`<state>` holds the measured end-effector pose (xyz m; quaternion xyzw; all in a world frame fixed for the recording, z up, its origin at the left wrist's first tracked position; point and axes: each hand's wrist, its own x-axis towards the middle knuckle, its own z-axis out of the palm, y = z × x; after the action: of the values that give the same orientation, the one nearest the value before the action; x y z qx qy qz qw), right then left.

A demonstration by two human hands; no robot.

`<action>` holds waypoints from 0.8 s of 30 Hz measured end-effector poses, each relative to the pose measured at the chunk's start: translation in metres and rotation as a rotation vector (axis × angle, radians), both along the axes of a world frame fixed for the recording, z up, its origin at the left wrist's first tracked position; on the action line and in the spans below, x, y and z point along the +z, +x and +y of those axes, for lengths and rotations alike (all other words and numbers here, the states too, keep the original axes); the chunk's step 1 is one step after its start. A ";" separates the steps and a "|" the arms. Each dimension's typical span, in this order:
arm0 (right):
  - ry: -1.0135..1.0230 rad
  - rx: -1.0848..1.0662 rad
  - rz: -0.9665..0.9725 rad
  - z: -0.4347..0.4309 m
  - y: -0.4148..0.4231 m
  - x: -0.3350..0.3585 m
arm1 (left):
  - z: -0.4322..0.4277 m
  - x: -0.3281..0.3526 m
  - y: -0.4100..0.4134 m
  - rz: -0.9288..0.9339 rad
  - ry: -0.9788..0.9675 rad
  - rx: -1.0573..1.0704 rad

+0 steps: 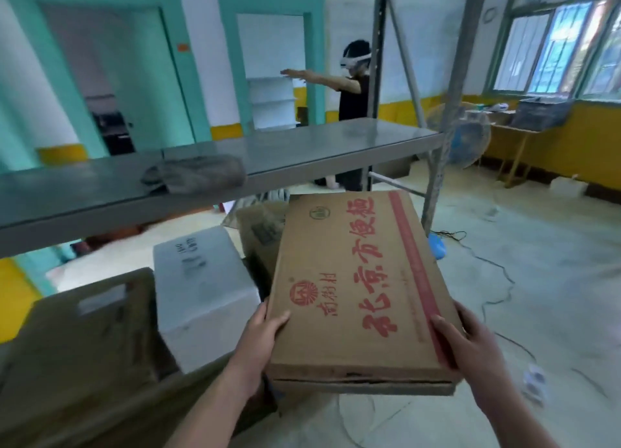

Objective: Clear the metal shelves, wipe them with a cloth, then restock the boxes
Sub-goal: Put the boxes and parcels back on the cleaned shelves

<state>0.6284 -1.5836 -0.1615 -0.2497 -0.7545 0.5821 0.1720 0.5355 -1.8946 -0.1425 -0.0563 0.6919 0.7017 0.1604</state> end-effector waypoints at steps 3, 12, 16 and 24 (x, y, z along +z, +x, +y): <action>-0.030 0.050 -0.008 -0.067 -0.028 -0.010 | -0.075 0.003 -0.002 0.026 -0.026 0.062; -0.075 0.306 -0.027 -0.218 -0.092 -0.011 | -0.235 -0.003 0.008 -0.020 -0.020 0.270; -0.071 0.472 -0.047 -0.291 -0.131 -0.008 | -0.301 -0.011 0.020 0.001 -0.021 0.469; -0.044 0.874 -0.066 -0.478 -0.176 -0.009 | -0.447 -0.012 0.067 -0.076 -0.148 0.864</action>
<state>0.4527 -2.0620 -0.1706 0.0710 -0.7818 0.6077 -0.1201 0.6025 -2.3414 -0.1543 -0.3776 0.6467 0.6505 -0.1266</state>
